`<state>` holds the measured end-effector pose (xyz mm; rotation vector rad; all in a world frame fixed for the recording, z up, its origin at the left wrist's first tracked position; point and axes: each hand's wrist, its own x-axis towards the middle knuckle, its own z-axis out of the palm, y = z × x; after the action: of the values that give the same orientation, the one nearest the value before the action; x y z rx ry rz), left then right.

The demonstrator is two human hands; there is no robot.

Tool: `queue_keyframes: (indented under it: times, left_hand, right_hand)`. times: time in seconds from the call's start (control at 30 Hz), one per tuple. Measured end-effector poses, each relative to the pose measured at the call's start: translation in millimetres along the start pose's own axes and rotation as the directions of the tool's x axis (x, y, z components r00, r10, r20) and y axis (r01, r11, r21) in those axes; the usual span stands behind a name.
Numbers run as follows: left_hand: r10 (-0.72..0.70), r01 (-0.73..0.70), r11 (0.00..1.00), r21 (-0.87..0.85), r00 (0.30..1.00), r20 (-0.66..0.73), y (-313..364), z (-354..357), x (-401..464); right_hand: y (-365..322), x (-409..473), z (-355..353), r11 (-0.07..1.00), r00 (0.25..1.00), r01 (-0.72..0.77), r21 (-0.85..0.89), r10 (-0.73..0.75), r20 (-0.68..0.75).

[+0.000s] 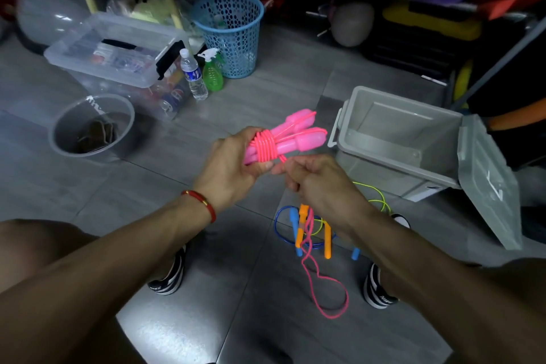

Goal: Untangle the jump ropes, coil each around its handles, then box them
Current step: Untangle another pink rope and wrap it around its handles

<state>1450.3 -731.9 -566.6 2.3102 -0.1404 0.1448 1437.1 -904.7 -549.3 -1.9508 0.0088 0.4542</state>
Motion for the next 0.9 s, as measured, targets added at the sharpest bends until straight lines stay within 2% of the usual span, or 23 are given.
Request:
queue_keyframes:
  times: [0.07, 0.17, 0.2, 0.27, 0.33, 0.4, 0.43, 0.47, 0.5, 0.57, 0.67, 0.77, 0.9]
  left_hand:
    - [0.177, -0.168, 0.977, 0.127, 0.983, -0.058, 1.7, 6.1, -4.1]
    - [0.436, -0.406, 0.84, 0.361, 0.9, -0.002, 2.6, 17.3, -8.7]
    - [0.466, -0.439, 0.802, 0.405, 0.884, 0.036, 4.1, 22.0, -11.7]
    - [0.464, -0.458, 0.827, 0.326, 0.883, 0.064, 6.9, 26.7, -19.0]
    - [0.381, -0.383, 0.921, 0.072, 0.924, 0.036, 9.3, 22.2, -23.8]
    - [0.145, -0.106, 0.959, -0.264, 0.98, 0.133, 13.0, 11.0, -21.5]
    - [0.037, 0.08, 0.897, -0.435, 0.967, 0.254, 14.1, 3.4, -18.0]
    - [-0.001, 0.228, 0.804, -0.548, 0.924, 0.382, 12.3, -3.2, -14.7]
    - [0.021, 0.319, 0.732, -0.602, 0.873, 0.488, 9.9, -8.5, -12.3]
    - [0.088, 0.373, 0.69, -0.62, 0.807, 0.584, 7.9, -15.3, -9.9]
    - [0.044, 0.307, 0.744, -0.594, 0.864, 0.501, 2.0, -12.2, -9.2]
    - [-0.079, 0.299, 0.769, -0.565, 0.922, 0.38, -8.2, -5.9, -5.9]
    - [-0.198, 0.304, 0.835, -0.46, 0.944, 0.263, -17.3, -2.3, 1.6]
  right_hand:
    - [-6.8, -1.9, 2.4, 0.995, 0.998, -0.038, 0.095, 0.043, -0.051]
    - [-12.5, -3.1, 3.7, 0.968, 0.986, -0.073, 0.239, 0.106, -0.127]
    - [-11.7, -1.7, 2.4, 0.955, 0.979, -0.064, 0.291, 0.116, -0.168]
    - [-11.0, -1.1, -4.6, 0.955, 0.975, -0.034, 0.294, 0.097, -0.201]
    - [-10.2, -2.8, -12.3, 0.964, 0.993, 0.025, 0.263, 0.006, -0.116]
    - [-11.2, -6.7, -17.9, 0.965, 0.995, 0.101, 0.242, -0.099, -0.021]
    - [-11.3, -8.8, -19.6, 0.961, 0.989, 0.139, 0.239, -0.148, 0.021]
    - [-9.5, -10.1, -21.2, 0.954, 0.979, 0.174, 0.243, -0.195, 0.062]
    - [-8.7, -12.3, -23.1, 0.949, 0.966, 0.202, 0.242, -0.234, 0.111]
    - [-7.1, -12.7, -24.7, 0.951, 0.941, 0.241, 0.193, -0.277, 0.194]
    - [3.6, -0.3, -18.0, 0.957, 0.946, 0.29, -0.006, -0.286, 0.154]
    - [14.3, 10.5, -3.3, 0.976, 0.984, 0.172, -0.131, -0.165, 0.061]
    - [10.4, 13.2, 7.0, 0.973, 0.998, 0.026, -0.228, -0.012, 0.06]
